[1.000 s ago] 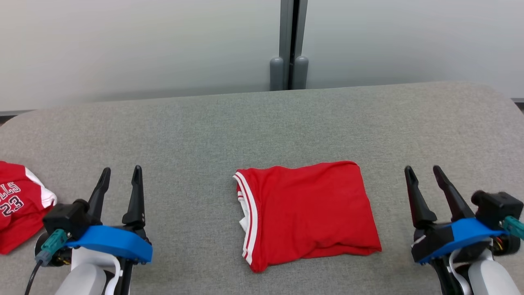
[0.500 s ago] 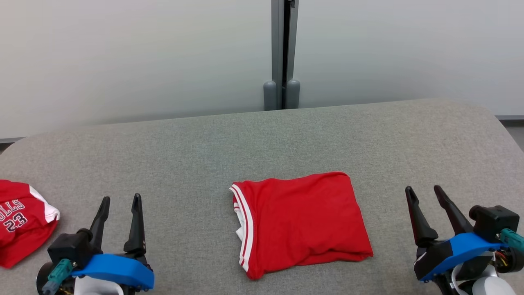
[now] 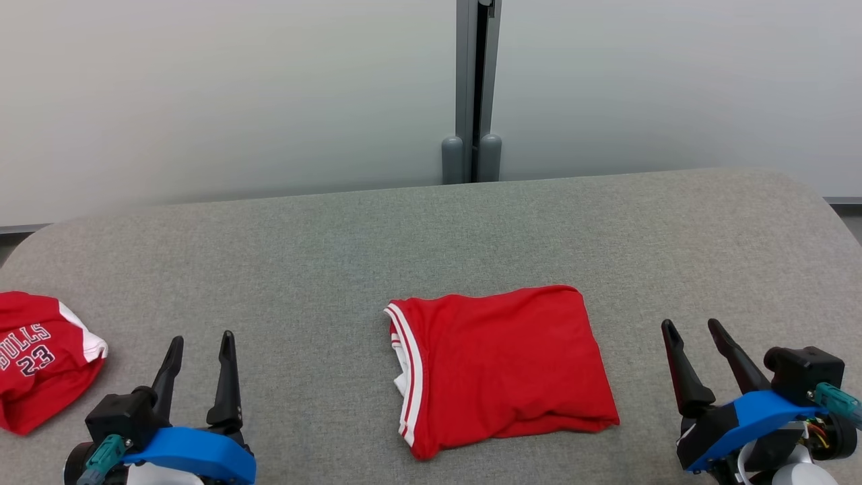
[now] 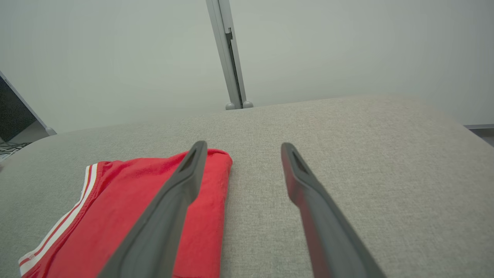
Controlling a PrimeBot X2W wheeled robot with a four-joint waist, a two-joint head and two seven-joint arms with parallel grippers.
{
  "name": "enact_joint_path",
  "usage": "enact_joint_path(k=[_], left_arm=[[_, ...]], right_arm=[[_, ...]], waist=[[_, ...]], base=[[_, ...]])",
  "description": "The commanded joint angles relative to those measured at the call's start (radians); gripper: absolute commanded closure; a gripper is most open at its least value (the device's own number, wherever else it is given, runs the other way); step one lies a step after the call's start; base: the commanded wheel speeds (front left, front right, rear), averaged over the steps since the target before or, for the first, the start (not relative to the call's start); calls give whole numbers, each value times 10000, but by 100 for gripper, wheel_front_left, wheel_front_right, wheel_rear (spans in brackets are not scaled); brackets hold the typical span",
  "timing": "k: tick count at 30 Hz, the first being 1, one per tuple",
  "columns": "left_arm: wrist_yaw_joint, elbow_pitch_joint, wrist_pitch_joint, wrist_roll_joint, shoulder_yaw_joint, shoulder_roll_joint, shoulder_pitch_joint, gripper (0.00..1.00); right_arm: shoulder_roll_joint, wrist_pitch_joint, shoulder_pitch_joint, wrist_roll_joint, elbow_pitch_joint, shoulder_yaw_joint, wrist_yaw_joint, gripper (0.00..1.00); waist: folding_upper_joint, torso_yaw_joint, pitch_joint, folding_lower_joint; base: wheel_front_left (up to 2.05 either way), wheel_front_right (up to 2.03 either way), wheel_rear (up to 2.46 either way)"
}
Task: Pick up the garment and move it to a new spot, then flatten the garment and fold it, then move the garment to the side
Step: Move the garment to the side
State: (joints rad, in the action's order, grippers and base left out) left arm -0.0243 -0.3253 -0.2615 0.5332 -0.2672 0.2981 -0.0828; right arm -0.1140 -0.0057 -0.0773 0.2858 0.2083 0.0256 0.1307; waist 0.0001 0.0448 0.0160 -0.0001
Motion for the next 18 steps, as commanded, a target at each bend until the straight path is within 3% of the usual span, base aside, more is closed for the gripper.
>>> enact_joint_path(k=[1, 12, 16, 18], left_arm=[[50, -70, -47, -85, 90, -51, 19, 0], [212, -282, -48, -229, 223, -128, -111, 0], [249, -282, -48, -274, 261, -181, -99, 0], [264, -287, -48, -300, 283, -206, -144, 0]], right_arm=[[11, 12, 34, 30, 28, 5, 1, 0], [77, 322, -196, 29, 115, -159, 1, 0], [136, 816, -400, 187, 320, -149, 1, 0], [314, 1679, -833, 231, 545, -95, 3, 0]], waist=[[-1, 2, -2, 1], [-1, -23, -86, 1], [-1, -21, -139, 1], [-1, -35, -212, 1]], base=[[0, 0, 0], [0, 0, 0], [0, 0, 0], [0, 0, 0]])
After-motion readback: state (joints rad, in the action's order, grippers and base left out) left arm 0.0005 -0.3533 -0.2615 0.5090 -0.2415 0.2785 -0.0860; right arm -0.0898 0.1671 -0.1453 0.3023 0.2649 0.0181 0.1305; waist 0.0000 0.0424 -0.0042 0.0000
